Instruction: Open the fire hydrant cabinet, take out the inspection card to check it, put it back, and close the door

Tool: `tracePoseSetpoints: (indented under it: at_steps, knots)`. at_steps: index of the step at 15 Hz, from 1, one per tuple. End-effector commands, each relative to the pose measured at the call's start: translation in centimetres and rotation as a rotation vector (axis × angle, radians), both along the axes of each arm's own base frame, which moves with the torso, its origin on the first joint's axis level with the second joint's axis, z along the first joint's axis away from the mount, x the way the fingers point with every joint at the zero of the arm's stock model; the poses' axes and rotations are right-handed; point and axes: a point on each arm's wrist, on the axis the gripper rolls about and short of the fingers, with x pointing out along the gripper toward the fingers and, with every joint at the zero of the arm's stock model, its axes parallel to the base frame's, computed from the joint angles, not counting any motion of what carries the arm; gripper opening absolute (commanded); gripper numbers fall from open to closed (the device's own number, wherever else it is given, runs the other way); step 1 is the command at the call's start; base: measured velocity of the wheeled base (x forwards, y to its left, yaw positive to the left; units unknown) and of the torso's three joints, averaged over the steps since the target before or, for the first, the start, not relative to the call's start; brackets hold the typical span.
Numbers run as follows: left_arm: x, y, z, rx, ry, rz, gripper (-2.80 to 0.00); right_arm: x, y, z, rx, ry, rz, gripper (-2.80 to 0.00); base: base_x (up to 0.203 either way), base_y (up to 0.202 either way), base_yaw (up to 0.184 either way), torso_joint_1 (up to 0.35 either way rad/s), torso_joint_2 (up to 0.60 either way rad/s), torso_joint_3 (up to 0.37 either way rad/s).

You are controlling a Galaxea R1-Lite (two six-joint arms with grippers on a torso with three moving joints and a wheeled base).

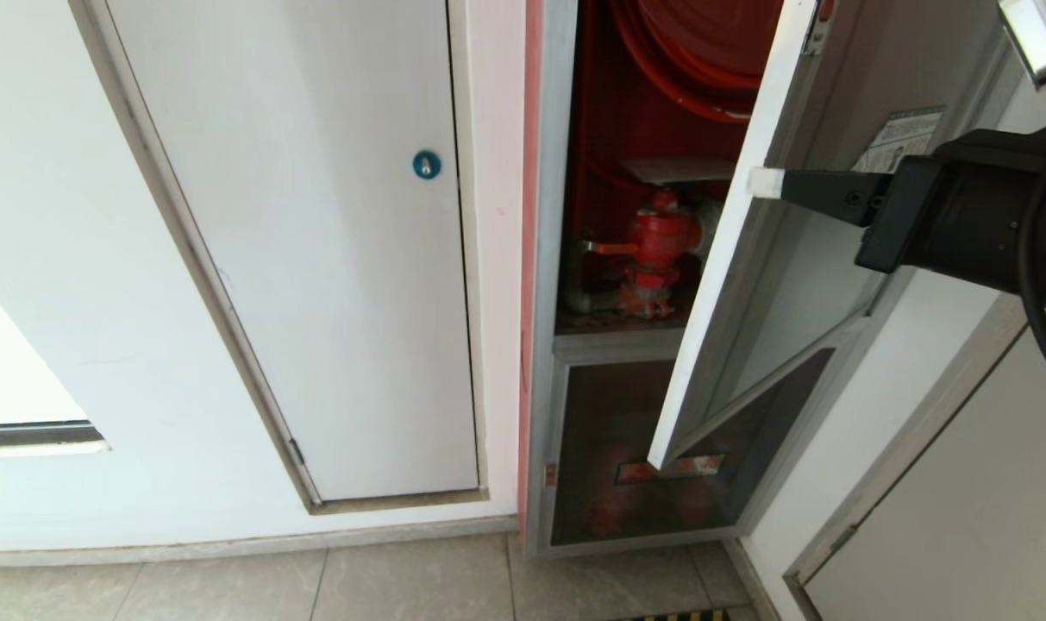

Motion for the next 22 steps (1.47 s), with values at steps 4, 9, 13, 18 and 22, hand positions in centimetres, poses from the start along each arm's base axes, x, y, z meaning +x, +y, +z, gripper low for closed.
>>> tracePoseSetpoints:
  at_steps: [4,9,13,18,22]
  knots:
    - [0.0,0.0,0.0,0.0,-0.002,0.0,-2.8,2.1,1.8,-0.3,-0.016,0.014,-0.018,-2.8,0.0,0.0,0.0,0.0,0.0,0.0]
    - [0.0,0.0,0.0,0.0,-0.002,0.0,-2.8,3.3,2.7,-0.7,-0.072,-0.006,-0.091,-2.8,0.0,0.0,0.0,0.0,0.0,0.0]
    - [0.0,0.0,0.0,0.0,-0.002,0.0,-2.8,3.4,2.7,-0.7,-0.073,-0.008,-0.138,-2.8,0.0,0.0,0.0,0.0,0.0,0.0]
    - [0.0,0.0,0.0,0.0,-0.002,0.0,-2.8,3.5,2.6,-0.4,-0.068,-0.011,-0.188,-2.8,0.0,0.0,0.0,0.0,0.0,0.0]
    - [0.0,0.0,0.0,0.0,-0.002,0.0,-2.8,3.5,2.5,-0.3,-0.064,-0.015,-0.206,-2.8,0.0,0.0,0.0,0.0,0.0,0.0]
